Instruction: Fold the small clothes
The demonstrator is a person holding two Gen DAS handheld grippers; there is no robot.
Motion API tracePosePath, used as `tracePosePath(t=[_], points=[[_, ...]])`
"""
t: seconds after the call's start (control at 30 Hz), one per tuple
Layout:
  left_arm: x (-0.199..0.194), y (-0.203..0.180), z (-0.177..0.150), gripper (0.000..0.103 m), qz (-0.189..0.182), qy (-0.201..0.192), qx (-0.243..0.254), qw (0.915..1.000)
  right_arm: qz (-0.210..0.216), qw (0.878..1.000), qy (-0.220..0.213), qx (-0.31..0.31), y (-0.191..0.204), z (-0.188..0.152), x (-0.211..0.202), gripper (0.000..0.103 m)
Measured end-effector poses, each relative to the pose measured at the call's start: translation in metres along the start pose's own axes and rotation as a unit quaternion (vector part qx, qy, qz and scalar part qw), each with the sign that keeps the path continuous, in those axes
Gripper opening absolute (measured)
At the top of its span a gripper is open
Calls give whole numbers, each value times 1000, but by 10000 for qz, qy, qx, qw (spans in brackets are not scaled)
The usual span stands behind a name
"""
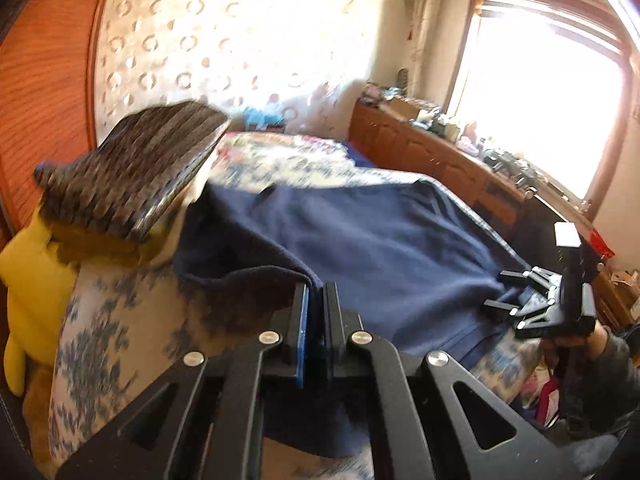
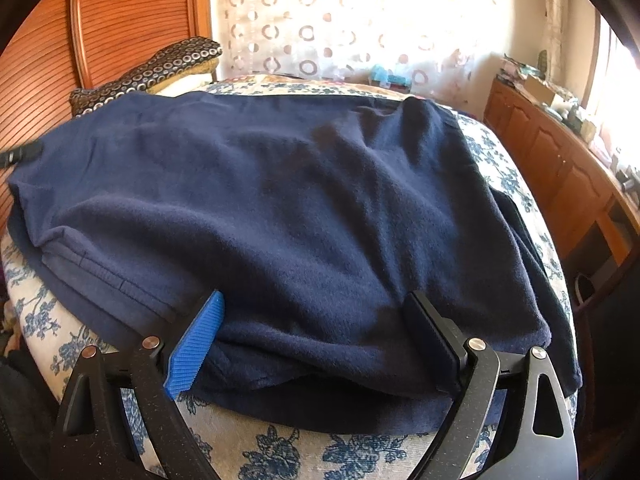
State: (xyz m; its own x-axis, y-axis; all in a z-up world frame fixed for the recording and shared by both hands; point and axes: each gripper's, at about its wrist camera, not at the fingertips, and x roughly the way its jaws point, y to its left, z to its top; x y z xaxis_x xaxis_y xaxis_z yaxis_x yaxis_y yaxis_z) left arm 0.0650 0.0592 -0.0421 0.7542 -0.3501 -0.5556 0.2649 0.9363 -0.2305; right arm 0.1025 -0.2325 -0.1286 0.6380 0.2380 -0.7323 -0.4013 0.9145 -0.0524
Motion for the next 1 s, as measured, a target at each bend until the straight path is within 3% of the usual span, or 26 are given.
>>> tracePosePath(t=[0.13,0.3,0.67,0.77,0.83,0.9,1.0], points=[[7,-26,25,2,-203,-120,233,9995,-96,9999,-58,48,-12,-3,-8,89],[27,-71,59,2,-563,-140,614,9964,53,9989,-291,359,-42,-10,-31,72],[78,-197,130,2,-1482,10,1380,9793,-391,9920,-787,909,-103,-25,-86,68],[88,-223,138,3,-1585,166,1475,9761,-414,9899,-859,1051,-115,-28,-94,68],[92,-232,135,10,-1554,250,1507,9760,-409,9894,-854,1105,-118,-31,-95,68],[94,-235,131,25,-1528,260,1581,9752,-402,9895,-827,1112,-120,-33,-95,68],[99,-230,123,30,-1354,387,1703,9753,-406,9898,-801,1110,-122,-37,-94,68]])
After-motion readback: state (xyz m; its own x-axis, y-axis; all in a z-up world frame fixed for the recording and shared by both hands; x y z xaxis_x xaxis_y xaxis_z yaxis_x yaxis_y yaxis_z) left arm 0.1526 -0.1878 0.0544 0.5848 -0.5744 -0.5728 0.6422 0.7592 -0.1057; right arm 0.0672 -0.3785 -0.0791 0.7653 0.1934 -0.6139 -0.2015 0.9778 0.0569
